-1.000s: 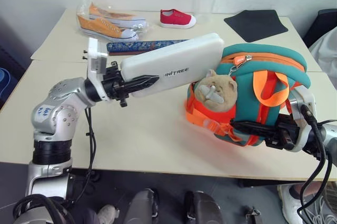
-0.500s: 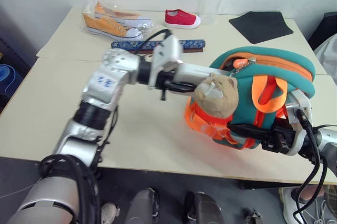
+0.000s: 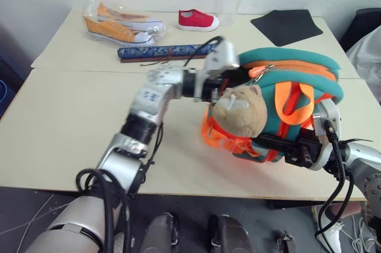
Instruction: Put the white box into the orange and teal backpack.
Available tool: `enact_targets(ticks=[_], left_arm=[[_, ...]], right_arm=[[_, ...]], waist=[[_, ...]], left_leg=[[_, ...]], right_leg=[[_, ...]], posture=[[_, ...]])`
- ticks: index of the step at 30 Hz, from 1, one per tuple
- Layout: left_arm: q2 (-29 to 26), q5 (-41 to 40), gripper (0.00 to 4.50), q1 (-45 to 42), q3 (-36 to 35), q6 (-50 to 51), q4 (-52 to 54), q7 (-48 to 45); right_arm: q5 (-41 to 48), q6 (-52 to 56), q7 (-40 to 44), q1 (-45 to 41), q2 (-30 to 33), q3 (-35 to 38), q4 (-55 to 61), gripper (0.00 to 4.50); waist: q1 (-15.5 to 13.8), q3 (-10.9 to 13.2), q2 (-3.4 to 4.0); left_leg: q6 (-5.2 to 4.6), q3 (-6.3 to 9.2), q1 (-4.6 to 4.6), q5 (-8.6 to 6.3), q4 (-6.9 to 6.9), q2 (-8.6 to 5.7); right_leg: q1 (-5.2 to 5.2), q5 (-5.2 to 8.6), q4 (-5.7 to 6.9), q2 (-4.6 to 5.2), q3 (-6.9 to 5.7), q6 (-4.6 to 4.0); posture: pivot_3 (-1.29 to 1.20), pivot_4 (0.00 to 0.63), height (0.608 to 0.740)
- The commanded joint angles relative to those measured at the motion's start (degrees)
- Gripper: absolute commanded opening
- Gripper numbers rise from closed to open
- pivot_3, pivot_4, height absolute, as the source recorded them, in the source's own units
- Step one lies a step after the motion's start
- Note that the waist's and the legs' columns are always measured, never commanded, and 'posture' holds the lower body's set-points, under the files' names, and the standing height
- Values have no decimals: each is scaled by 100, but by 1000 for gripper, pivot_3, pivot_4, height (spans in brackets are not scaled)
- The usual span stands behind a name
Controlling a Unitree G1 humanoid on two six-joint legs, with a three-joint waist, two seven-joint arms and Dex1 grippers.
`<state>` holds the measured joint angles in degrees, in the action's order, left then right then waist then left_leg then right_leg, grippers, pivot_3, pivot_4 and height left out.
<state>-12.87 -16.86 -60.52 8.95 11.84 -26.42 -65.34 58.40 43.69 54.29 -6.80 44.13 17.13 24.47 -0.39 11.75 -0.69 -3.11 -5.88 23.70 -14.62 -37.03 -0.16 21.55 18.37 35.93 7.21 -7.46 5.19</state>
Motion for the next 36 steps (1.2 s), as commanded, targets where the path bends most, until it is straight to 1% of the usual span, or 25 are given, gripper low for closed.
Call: enact_targets(ticks=[1, 2, 4, 6, 10, 13, 16, 19, 22, 25, 29, 32, 34, 36], left_arm=[[-805, -467, 4465, 314, -546, -124, 610, -812], [-1096, -556, 4465, 493, -559, -37, 786, -1121], [-1492, -688, 4465, 764, -558, 153, 1129, -1485], [-1710, -839, 4465, 996, -576, 312, 1548, -1614], [-1388, -1048, 4465, 1287, -613, 409, 2430, -1067], [-1022, -1041, 4465, 1341, -597, 443, 2618, -611], [-598, -1002, 4465, 1471, -494, 396, 2812, -155], [-401, -911, 4465, 1580, -376, 277, 2876, 6], [-287, -868, 3828, 1597, -342, 235, 2823, 207], [-349, -541, 2929, 1614, -243, -21, 2613, 344], [-370, -513, 1854, 1581, -317, -45, 2489, 496], [-463, -581, 1275, 1636, -305, -56, 2520, 374], [-504, -949, 918, 1694, -559, 296, 2648, 462], [-648, -1242, 844, 1605, -1019, 655, 2504, 744]], right_arm=[[7, -142, -98, 22, -88, 69, 151, 0], [2, -150, -121, 22, -107, 65, 155, 0], [-19, -177, -137, 25, -135, 56, 145, 0], [-55, -211, -120, 22, -148, 32, 106, 0], [-148, -234, -75, -121, -177, -115, -6, 0], [-163, -194, -30, -268, -181, -213, -68, 0], [-96, -106, -12, -356, -133, -217, -34, 0], [-64, -73, -40, -387, -132, -191, -10, 0], [-79, -84, -55, -343, -148, -189, 27, 0], [-104, -135, -112, -302, -198, -167, 54, 0], [-71, -193, -257, -256, -269, -104, 144, 0], [23, -202, -407, -121, -323, 39, 256, 0], [543, -145, -792, -101, -528, 372, 270, 0], [1017, -133, -1075, -97, -657, 718, 241, 0]], waist=[[39, 0, 1], [41, -1, 2], [35, -2, 3], [5, -2, 3], [-121, -2, 3], [-111, -2, 4], [-107, -2, 4], [-92, -2, 4], [-101, -2, 4], [-108, -2, 4], [-110, -2, 4], [-110, -2, 4], [-110, -2, 4], [-94, -2, 4]], left_leg=[[4, 3, -2, 2, 0, 1], [6, 4, -4, 4, 1, 1], [7, 6, -6, 3, 1, 0], [1, 8, -4, -1, 0, -3], [-25, 24, 10, -18, -21, -15], [-34, 29, 30, -22, -34, -18], [-36, 28, 31, -22, -34, -19], [-33, 27, 31, -19, -30, -19], [-32, 26, 31, -16, -31, -18], [-34, 26, 30, -15, -34, -18], [-35, 27, 31, -16, -33, -18], [-35, 27, 31, -16, -32, -18], [-35, 27, 31, -16, -32, -18], [-35, 28, 32, -16, -33, -18]], right_leg=[[0, 0, 4, 0, -2, 0], [-1, 0, 5, -1, -3, -1], [-5, 0, 5, 0, -5, -1], [-7, 0, 1, 4, -4, -1], [-13, -4, -4, 19, -8, 7], [-11, -19, -20, 21, -9, 31], [-11, -20, -19, 19, -12, 33], [-9, -20, -13, 15, -15, 33], [-8, -20, -11, 12, -17, 33], [-9, -20, -12, 14, -17, 33], [-9, -20, -14, 14, -17, 33], [-9, -20, -14, 15, -17, 33], [-9, -20, -14, 15, -17, 33], [-9, -20, -13, 15, -16, 33]], posture=[[0, 150, 740], [0, 150, 740], [0, 150, 740], [0, 150, 740], [0, 150, 740], [0, 150, 740], [0, 150, 740], [0, 150, 740], [0, 150, 740], [0, 150, 740], [0, 150, 740], [0, 150, 740], [0, 150, 740], [0, 150, 740]])
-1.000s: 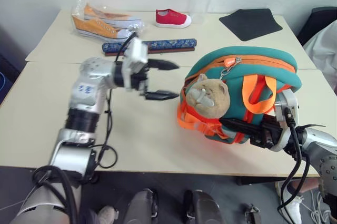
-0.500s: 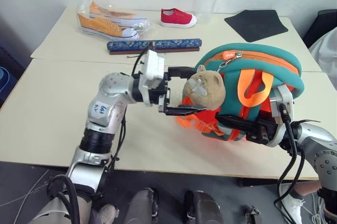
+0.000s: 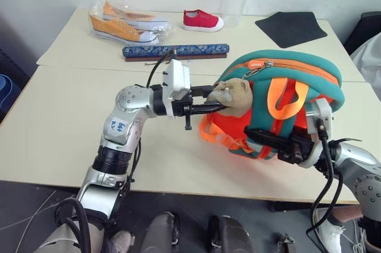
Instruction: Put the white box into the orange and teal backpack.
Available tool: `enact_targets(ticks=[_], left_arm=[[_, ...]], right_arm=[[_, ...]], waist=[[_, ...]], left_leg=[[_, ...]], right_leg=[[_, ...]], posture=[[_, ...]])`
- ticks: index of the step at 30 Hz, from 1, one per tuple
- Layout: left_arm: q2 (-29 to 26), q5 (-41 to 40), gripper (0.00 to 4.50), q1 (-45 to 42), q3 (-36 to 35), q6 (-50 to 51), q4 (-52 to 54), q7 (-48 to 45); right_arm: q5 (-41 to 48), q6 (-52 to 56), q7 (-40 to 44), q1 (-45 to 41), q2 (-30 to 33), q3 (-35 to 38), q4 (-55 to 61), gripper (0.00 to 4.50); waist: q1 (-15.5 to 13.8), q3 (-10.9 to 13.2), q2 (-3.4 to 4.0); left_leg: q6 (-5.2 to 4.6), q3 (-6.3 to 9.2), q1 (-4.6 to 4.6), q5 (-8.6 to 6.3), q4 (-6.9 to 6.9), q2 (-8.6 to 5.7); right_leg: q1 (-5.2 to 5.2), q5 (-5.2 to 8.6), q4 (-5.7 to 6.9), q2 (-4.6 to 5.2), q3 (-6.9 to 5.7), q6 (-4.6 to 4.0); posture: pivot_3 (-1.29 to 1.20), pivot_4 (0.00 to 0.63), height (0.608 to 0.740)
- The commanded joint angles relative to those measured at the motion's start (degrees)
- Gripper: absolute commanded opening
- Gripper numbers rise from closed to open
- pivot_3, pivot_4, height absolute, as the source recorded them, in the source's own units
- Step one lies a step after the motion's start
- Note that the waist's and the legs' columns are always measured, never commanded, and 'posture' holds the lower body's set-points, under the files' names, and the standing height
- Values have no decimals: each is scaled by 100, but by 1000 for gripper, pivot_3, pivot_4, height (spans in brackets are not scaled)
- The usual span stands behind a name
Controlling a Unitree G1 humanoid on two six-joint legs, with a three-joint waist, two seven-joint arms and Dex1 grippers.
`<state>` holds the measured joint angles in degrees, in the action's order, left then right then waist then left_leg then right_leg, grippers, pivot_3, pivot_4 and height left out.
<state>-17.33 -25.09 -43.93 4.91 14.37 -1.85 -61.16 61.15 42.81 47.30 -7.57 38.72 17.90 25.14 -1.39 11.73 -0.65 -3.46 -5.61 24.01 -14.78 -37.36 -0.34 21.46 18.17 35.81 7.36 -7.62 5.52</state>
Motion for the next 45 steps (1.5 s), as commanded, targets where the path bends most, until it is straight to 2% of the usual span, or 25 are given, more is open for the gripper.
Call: enact_targets(ticks=[1, 4, 9, 16, 19, 23, 24, 25, 29, 32, 34, 35, 38, 41, 45], left_arm=[[-252, -477, 844, -102, -756, 488, -28, 446], [-368, -751, 844, -480, -1368, 1210, -768, 1238], [-702, -335, 844, -368, -1045, 1513, -1521, 1161], [-618, 683, 844, 616, 175, 210, -1487, 468], [-350, 922, 844, 926, 297, -248, -1625, 664], [-459, 1052, 844, 1253, 349, -390, -1188, 645], [-541, 964, 830, 1318, 248, -243, -1028, 645], [-629, 888, 1502, 1380, 138, -187, -881, 628], [-1175, 403, 2751, 1751, -360, 108, -176, 341], [-1758, 25, 3743, 2392, -880, 31, 449, -90], [-2039, 35, 4387, 2830, -1151, -137, 718, -99], [-2203, 284, 4500, 3135, -1254, -524, 734, -88], [-2390, 682, 4500, 3776, -1569, -1637, 574, -84], [-2473, 787, 4500, 4215, -1834, -1718, 509, 200], [-2493, 743, 4500, 4400, -1955, -1549, 488, 386]], right_arm=[[865, -33, -463, -9, -131, 731, 167, 0], [994, -16, -551, 141, -20, 970, 103, 0], [1009, -3, -522, 431, 205, 1150, 110, 0], [1189, -10, -752, 660, 177, 1132, 359, 0], [1206, -96, -816, 676, 60, 1037, 441, 0], [1451, -34, -1007, 746, -141, 916, 511, 0], [1194, -152, -1015, 768, -202, 824, 538, 663], [987, -240, -938, 824, -216, 753, 571, 929], [-686, -1388, -296, 1202, -73, 640, 491, 2332], [-1939, -2596, 797, 1811, 412, 845, -104, 3405], [-2320, -3173, 1372, 2039, 658, 1032, -689, 4102], [-2490, -3537, 1579, 2028, 755, 1199, -1203, 4467], [-3103, -4698, 2231, 1980, 1093, 1391, -2499, 4467], [-3283, -5188, 2719, 1826, 1382, 1399, -3479, 4467], [-3400, -5553, 2890, 1475, 1484, 1356, -4269, 4467]], waist=[[14, 0, 1], [-1, 0, 0], [-5, -1, 1], [-10, -1, 2], [-20, -1, 1], [-15, -4, 5], [-12, -4, 5], [-10, -4, 6], [27, -5, 9], [20, -7, 15], [10, -7, 15], [7, -6, 15], [-4, -5, 17], [-16, -5, 18], [9, -4, 21]], left_leg=[[0, 1, 0, 0, 0, 0], [2, 4, 0, 2, 2, 0], [-5, -4, 1, -1, 5, -3], [-4, -10, 1, -1, 5, -4], [-4, -7, 1, -4, 6, -4], [-1, 1, 2, -5, 10, -3], [-1, 1, 1, -5, 13, -3], [-1, 1, 1, -5, 13, -3], [1, -4, 1, -5, 19, -2], [0, -9, 0, -6, 20, -2], [0, -14, -6, -9, 21, -2], [-1, -17, -7, -10, 21, -2], [16, -36, -23, -26, 23, -2], [-2, -42, -42, -47, 30, 0], [5, -42, -48, -50, 36, 4]], right_leg=[[1, 0, 1, 0, 0, 0], [2, 0, 5, -1, -2, 0], [1, 0, 15, -1, -2, 1], [2, -1, 2, 0, 2, 2], [4, -1, -9, 4, 6, 2], [4, -1, -12, 7, 4, 2], [4, -1, -12, 7, 4, 2], [4, -1, -13, 7, 4, 2], [10, -1, -11, 5, 5, 2], [10, -1, -12, 4, 6, 2], [5, -1, -17, 4, 8, 2], [4, -1, -17, 5, 11, 2], [-4, -4, -22, 12, 19, 7], [-12, -4, -24, 17, 21, 7], [-9, -3, -23, 17, 25, 6]], posture=[[0, 150, 740], [0, 150, 740], [0, 150, 740], [0, 150, 740], [0, 150, 740], [0, 150, 740], [0, 150, 740], [0, 150, 740], [0, 150, 740], [0, 150, 740], [0, 150, 740], [0, 150, 740], [0, 150, 740], [0, 150, 740], [0, 150, 740]])
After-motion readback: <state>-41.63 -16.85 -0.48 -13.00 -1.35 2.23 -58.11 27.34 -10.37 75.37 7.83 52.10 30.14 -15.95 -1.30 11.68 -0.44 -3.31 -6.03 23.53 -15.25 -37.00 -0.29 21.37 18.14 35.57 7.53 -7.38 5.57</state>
